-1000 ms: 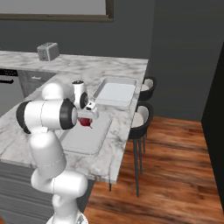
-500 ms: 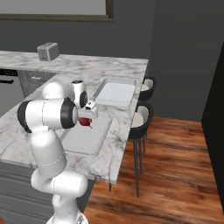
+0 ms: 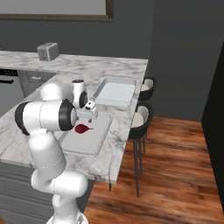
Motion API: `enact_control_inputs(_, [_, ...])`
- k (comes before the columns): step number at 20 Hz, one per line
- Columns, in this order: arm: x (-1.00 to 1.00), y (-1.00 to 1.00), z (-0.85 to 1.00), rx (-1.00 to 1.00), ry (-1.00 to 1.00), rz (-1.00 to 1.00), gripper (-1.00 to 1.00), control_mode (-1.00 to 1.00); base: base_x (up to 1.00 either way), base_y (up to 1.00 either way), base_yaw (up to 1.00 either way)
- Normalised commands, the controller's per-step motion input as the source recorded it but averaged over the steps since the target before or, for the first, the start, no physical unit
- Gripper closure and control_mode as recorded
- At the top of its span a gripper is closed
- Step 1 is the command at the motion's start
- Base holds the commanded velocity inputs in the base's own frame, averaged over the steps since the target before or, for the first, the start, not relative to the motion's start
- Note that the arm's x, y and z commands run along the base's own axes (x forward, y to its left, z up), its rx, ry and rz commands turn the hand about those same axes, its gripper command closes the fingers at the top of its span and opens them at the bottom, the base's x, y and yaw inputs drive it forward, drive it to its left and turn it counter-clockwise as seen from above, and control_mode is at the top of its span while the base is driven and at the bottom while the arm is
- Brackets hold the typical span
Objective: Place the cold items (pear and peach) from the fridge in one tupperware on the dining counter. Place the warm items (hot dog and kebab skewer) in the stove area in another tupperware.
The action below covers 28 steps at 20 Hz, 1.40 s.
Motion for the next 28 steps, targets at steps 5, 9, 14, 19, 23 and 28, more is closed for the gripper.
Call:
enact_control_inputs(5, [-0.92,0.05,0.46,-0.02,-0.16,0.0,-1.0,-1.0,0.0,0.0,0.0])
enact_control_inputs(9, [-1.0,0.03,0.61,-0.02,-0.05,0.01,-1.0,-1.0,0.0,0.0,0.0])
enact_control_inputs(14, [-1.0,0.0,0.5,0.01,0.04,0.02,-1.0,-1.0,0.0,0.0,0.0])
enact_control_inputs(19, [-0.98,0.0,0.37,0.0,0.01,0.05,-1.0,-1.0,0.0,0.0,0.0])
enact_control_inputs(23, [-0.5,-0.05,0.1,0.03,0.08,0.03,-1.0,-1.0,0.0,0.0,0.0])
enact_control_inputs(28, [-0.78,-0.22,0.02,0.0,-0.01,0.0,-1.0,-1.0,0.0,0.0,0.0])
